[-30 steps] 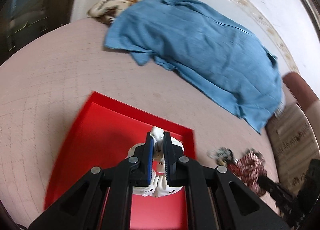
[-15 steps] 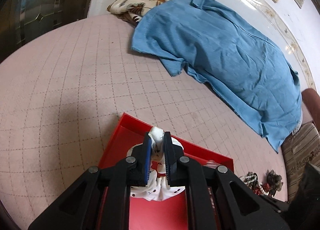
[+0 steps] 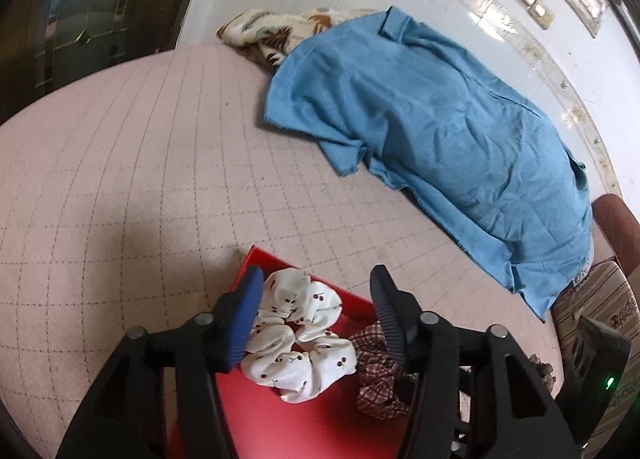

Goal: Organize jewelry
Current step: 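Carry both scrunchies into the red tray and open both tools to release them, then grasp the black scrunchie with the left tool while the right tool grasps the grey sheer scrunchie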

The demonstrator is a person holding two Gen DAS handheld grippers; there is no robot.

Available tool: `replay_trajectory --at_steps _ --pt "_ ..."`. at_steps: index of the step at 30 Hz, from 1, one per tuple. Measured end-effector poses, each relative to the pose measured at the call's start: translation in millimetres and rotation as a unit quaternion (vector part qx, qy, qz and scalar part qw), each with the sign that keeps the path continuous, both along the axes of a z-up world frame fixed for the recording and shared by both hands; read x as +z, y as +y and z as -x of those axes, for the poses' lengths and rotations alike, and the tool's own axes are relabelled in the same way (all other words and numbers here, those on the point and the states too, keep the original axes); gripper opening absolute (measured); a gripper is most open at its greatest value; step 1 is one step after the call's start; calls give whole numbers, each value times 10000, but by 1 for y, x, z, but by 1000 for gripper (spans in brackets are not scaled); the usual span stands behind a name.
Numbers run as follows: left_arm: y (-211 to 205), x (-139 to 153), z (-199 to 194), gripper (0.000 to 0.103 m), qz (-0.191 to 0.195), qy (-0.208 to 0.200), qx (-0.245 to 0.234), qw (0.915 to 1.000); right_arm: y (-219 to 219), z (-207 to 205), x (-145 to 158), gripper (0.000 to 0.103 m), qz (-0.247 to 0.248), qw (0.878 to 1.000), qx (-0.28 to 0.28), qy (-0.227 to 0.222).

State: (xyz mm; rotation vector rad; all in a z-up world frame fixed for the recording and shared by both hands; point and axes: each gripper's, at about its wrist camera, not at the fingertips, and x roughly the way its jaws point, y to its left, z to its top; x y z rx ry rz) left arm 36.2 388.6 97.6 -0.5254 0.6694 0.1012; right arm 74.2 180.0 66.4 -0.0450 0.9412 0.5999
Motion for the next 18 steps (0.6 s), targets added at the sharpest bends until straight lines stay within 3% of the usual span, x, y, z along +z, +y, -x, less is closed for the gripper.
replay_trajectory --at_steps 3,9,18 --pt "-5 2 7 58 -228 -62 59 9997 -19 5 14 61 -147 9998 -81 -56" --pt "-21 7 21 58 -900 -10 231 9957 -107 32 35 68 -254 9970 -689 -237" --pt "-80 24 70 62 -1307 -54 -144 9913 -264 90 8 69 124 9809 -1938 -129"
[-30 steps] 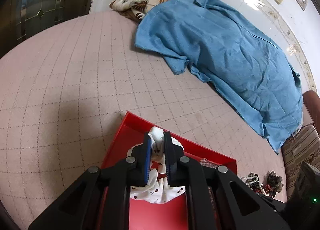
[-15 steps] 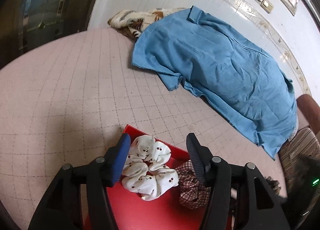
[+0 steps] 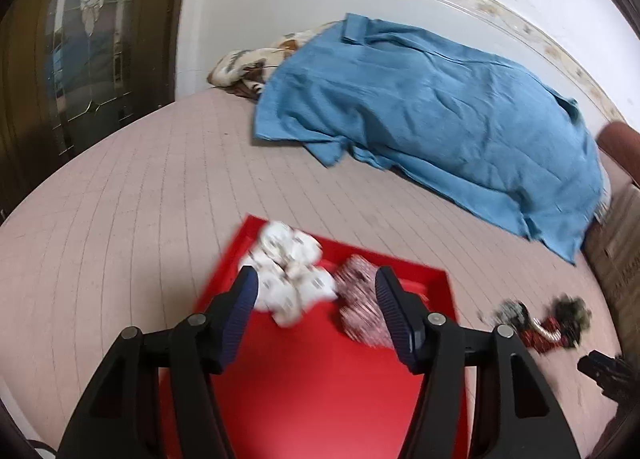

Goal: Organize jewelry
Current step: 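Grasp the black scrunchie with the left tool while the right tool grasps the grey sheer scrunchie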

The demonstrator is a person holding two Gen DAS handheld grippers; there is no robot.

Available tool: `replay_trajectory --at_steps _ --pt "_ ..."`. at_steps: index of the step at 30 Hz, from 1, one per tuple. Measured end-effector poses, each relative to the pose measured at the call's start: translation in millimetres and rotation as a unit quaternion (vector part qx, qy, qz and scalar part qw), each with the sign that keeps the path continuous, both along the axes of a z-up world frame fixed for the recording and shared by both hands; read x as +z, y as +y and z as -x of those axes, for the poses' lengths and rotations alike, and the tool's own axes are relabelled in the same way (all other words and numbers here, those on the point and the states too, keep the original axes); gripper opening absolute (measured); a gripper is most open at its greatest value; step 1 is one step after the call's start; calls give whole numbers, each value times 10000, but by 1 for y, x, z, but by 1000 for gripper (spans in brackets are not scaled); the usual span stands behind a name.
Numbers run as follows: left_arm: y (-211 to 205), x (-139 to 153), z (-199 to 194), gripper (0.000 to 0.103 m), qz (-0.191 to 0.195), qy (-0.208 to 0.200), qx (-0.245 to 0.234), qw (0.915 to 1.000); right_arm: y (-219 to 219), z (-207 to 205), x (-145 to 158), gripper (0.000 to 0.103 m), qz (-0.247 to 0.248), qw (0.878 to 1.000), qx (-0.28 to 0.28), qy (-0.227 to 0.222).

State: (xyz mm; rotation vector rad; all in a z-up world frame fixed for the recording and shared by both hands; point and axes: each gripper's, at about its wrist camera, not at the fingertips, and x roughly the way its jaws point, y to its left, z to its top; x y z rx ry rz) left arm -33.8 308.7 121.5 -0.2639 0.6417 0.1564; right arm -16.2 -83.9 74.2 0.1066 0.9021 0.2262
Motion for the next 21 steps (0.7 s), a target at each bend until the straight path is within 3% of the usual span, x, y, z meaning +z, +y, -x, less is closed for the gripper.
replay_trajectory --at_steps 4,9,13,17,21 --pt "-38 10 21 63 8 27 -349 9994 -53 22 -12 69 -124 9990 -416 100" --pt "-97 15 30 68 164 127 -921 9955 -87 42 -19 69 -365 9972 -639 106" --pt "-151 7 27 68 -28 414 -1440 9887 -108 51 -27 69 -537 9962 -680 114" --pt "-202 -11 22 68 -233 653 -2071 9759 -118 48 -32 69 -664 9953 -693 96" --pt "-223 -41 5 68 -143 1116 -2207 9688 -122 34 -35 69 -799 9945 -674 93"
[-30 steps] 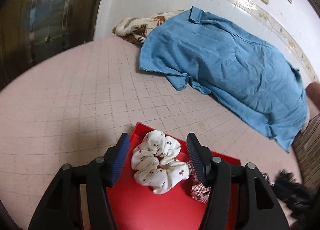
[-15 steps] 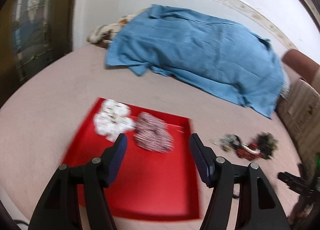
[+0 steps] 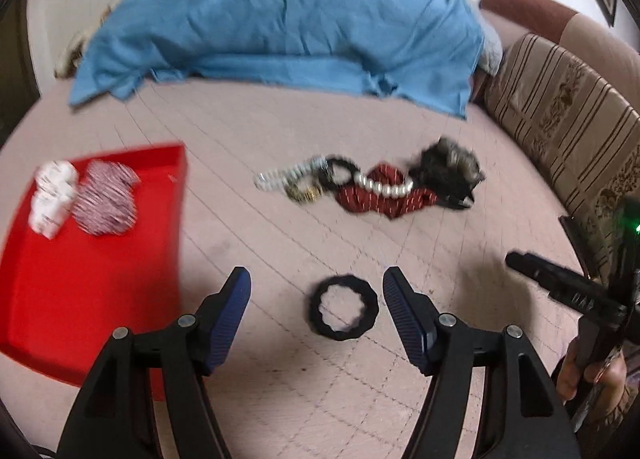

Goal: Organize jewelry
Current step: 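Grasp the black scrunchie with the left tool while the right tool grasps the grey sheer scrunchie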

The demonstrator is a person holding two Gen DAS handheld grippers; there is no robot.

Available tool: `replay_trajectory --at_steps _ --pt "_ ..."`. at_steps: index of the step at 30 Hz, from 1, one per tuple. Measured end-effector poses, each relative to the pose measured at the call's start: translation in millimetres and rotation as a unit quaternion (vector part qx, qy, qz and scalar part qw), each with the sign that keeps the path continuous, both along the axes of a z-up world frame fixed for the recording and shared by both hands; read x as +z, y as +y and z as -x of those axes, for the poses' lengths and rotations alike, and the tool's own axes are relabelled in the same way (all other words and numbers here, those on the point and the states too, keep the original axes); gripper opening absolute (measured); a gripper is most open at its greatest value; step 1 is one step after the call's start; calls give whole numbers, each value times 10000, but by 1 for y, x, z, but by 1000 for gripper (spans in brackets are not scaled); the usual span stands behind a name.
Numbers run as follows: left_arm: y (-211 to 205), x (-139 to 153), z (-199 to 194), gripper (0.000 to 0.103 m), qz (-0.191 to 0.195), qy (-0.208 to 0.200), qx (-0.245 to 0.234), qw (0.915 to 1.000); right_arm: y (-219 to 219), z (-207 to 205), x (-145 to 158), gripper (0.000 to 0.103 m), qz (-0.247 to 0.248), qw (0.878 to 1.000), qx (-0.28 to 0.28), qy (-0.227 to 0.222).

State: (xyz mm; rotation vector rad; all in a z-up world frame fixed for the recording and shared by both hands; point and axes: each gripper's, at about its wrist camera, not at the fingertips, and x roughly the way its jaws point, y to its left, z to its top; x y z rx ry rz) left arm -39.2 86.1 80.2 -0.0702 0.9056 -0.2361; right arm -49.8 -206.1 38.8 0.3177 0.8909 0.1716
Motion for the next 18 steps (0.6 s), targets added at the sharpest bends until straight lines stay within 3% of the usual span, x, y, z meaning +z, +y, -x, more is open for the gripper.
replay_trajectory --at_steps 6,12,18 --pt "-2 -29 -17 52 -135 324 17 9994 -2 -33 2 69 48 9998 83 -159" --pt "-3 -42 -27 52 -120 457 -35 9989 -13 -71 10 69 180 9993 -80 -324" --pt "-14 -52 -28 52 -273 416 -129 9987 -27 -120 7 69 -186 9993 -300 -140"
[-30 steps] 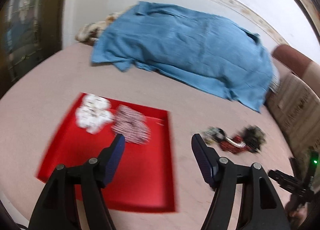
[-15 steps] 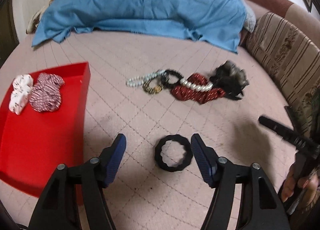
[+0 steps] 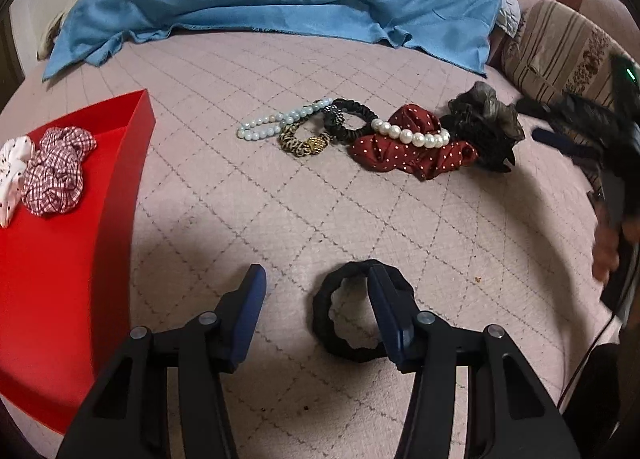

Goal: Organize jewelry
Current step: 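Grasp the black scrunchie with the left tool while the right tool grasps the grey sheer scrunchie, then carry both scrunchies into the red tray and open both tools to release them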

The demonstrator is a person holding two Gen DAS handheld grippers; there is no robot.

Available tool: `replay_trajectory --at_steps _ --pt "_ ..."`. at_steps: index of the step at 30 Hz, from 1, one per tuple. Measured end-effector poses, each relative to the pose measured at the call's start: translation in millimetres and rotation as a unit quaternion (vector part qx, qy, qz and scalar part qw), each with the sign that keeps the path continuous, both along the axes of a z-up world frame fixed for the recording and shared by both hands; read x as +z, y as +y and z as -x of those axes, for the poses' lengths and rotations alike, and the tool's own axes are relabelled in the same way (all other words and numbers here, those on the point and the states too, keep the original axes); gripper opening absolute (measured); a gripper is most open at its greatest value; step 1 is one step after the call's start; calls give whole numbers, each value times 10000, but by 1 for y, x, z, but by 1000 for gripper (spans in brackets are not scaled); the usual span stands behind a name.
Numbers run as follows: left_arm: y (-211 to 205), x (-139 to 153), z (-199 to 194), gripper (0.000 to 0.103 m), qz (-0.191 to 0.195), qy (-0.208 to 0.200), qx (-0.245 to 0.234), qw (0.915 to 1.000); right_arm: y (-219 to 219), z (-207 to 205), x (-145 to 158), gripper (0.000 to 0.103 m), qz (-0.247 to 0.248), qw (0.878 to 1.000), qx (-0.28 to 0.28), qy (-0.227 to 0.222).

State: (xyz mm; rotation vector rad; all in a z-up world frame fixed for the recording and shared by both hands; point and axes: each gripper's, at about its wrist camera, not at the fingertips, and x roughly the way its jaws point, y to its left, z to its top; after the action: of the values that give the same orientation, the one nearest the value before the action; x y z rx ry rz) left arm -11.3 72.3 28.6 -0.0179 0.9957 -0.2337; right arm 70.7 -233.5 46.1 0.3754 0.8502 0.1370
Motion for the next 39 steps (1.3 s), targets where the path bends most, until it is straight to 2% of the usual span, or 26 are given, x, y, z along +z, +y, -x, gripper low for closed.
replay_trajectory --at_steps 1,2,3,4,5,6,9,18,25,33,39 --pt "-1 0 1 50 -30 -29 -3 10000 0 -6 -2 69 -10 10000 -9 46" --pt "-3 -1 2 43 -63 -63 -6 10000 2 -13 -6 69 -17 9999 -15 125" --pt "-5 -1 2 21 -156 -94 -7 9998 3 -19 -11 68 -36 9997 -4 224" --pt "-7 -1 3 8 -282 -132 5 9995 3 -24 -17 63 -127 9994 8 326" --pt "-7 -1 4 7 -281 -147 -17 9995 2 -27 -20 36 -267 9989 14 391" --pt "-7 0 5 7 -225 -140 -46 9996 -1 -28 -23 18 -418 9980 -17 474" --pt "-5 3 6 7 -90 -111 -82 9999 -7 -21 -19 14 -632 9972 -131 387" --pt "5 35 30 6 455 -268 -66 9986 -27 30 33 11 -562 9976 -354 -221" --pt "22 64 58 6 752 -467 25 9961 -20 78 63 11 -608 9967 -206 -488" --pt "57 93 89 7 682 -817 328 9938 12 115 82 11 -712 9956 144 -587" --pt "116 95 100 7 653 -882 982 9891 59 125 94 11 -612 9943 631 -599"
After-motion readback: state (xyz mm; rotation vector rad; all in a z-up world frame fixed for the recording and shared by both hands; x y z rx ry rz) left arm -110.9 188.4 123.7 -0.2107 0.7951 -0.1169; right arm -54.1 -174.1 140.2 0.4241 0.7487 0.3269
